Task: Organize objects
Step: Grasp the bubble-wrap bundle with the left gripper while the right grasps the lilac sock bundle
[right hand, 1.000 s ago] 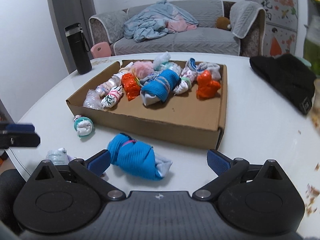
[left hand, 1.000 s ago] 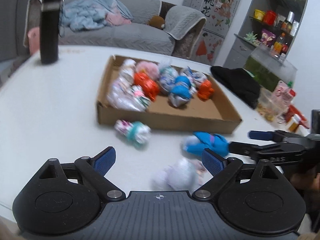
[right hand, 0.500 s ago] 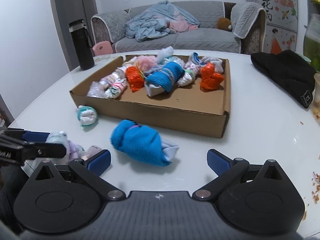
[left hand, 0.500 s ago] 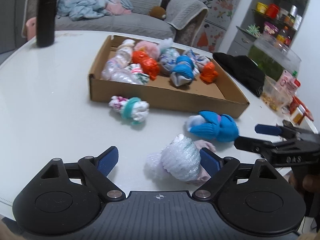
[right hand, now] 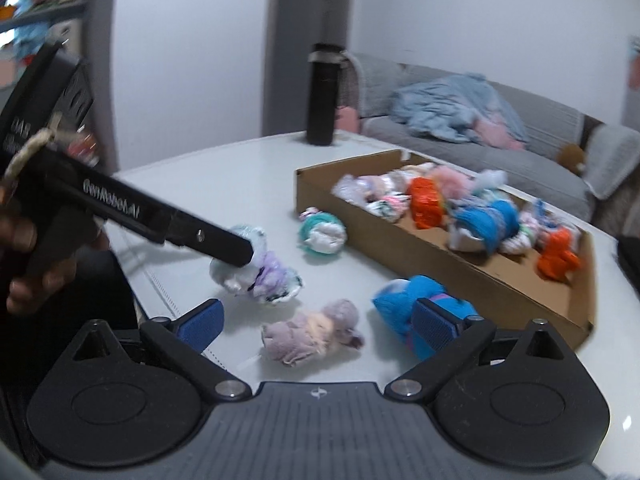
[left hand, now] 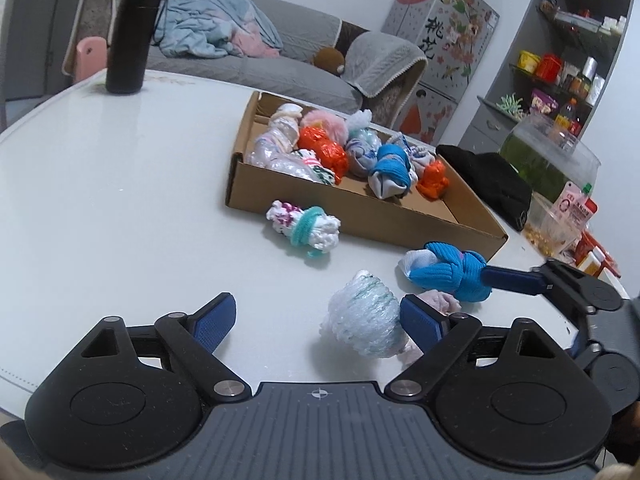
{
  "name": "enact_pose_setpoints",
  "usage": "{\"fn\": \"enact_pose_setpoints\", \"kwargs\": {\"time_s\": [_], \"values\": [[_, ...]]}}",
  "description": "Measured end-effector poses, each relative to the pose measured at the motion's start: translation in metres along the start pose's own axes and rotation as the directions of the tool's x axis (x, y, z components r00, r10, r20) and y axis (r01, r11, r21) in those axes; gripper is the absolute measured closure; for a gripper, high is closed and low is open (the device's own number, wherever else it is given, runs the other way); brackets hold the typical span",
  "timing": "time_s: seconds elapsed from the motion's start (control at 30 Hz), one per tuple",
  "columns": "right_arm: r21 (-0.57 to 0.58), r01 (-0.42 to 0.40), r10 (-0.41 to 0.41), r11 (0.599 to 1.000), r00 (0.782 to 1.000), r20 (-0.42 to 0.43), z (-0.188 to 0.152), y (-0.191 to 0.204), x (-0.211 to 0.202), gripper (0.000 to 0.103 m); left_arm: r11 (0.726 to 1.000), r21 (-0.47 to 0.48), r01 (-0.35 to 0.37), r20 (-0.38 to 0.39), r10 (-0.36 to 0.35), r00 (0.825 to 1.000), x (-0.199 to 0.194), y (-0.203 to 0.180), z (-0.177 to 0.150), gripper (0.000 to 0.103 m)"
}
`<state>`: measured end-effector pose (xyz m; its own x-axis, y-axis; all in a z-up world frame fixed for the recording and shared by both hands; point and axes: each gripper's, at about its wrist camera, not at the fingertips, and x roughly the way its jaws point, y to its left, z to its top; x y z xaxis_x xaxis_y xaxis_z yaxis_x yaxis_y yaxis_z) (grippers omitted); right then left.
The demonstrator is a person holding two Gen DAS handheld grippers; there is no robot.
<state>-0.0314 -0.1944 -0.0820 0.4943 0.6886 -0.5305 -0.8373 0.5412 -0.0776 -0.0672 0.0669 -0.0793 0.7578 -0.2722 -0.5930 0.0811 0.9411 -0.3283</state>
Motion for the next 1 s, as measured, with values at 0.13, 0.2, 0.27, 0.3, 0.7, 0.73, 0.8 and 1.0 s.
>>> {"fn": "enact_pose_setpoints", "kwargs": {"time_s": [0.13, 0.2, 0.27, 0.3, 0.7, 0.73, 0.8, 1.0], "values": [[-0.062, -0.029, 0.028, 0.998, 0.999, -0.016, 0.0, 0.002, 0.012, 0.01, 1.0, 0.001, -0.021, 0.02, 0.021, 1.0, -0.003, 0.007, 0.0, 0.011], [-0.092, -0.044, 0.041, 0.995, 0.999, -0.036, -0.001, 0.005, 0.018, 0.017, 1.0, 0.001, -0.023, 0.021, 0.023, 1.0, -0.004, 0.011, -0.001, 0.011], [-0.111, -0.059, 0.053, 0.992, 0.997, -0.059, -0.004, 0.007, 0.022, 0.022, 1.0, -0.001, -0.023, 0.024, 0.023, 0.999, -0.004, 0.014, -0.001, 0.01], [-0.122, -0.063, 0.055, 0.991, 0.996, -0.063, -0.005, 0.009, 0.023, 0.022, 1.0, -0.007, -0.018, 0.023, 0.018, 1.0, -0.004, 0.016, -0.002, 0.01], [-0.064, -0.073, 0.07, 0.995, 0.997, -0.045, -0.01, -0.003, 0.022, 0.046, 0.997, 0.035, 0.069, 0.052, -0.071, 0.996, -0.007, 0.026, -0.007, 0.009], [-0.062, -0.074, 0.071, 0.995, 0.997, -0.043, -0.011, -0.002, 0.021, 0.047, 0.996, 0.039, 0.075, 0.054, -0.077, 0.996, -0.008, 0.025, -0.007, 0.01], [-0.058, -0.075, 0.073, 0.996, 0.997, -0.037, -0.012, -0.003, 0.021, 0.047, 0.996, 0.046, 0.079, 0.054, -0.082, 0.995, -0.009, 0.024, -0.008, 0.01], [-0.053, -0.076, 0.075, 0.996, 0.997, -0.034, -0.013, -0.004, 0.022, 0.047, 0.992, 0.065, 0.108, 0.048, -0.111, 0.993, -0.011, 0.017, -0.008, 0.01]]}}
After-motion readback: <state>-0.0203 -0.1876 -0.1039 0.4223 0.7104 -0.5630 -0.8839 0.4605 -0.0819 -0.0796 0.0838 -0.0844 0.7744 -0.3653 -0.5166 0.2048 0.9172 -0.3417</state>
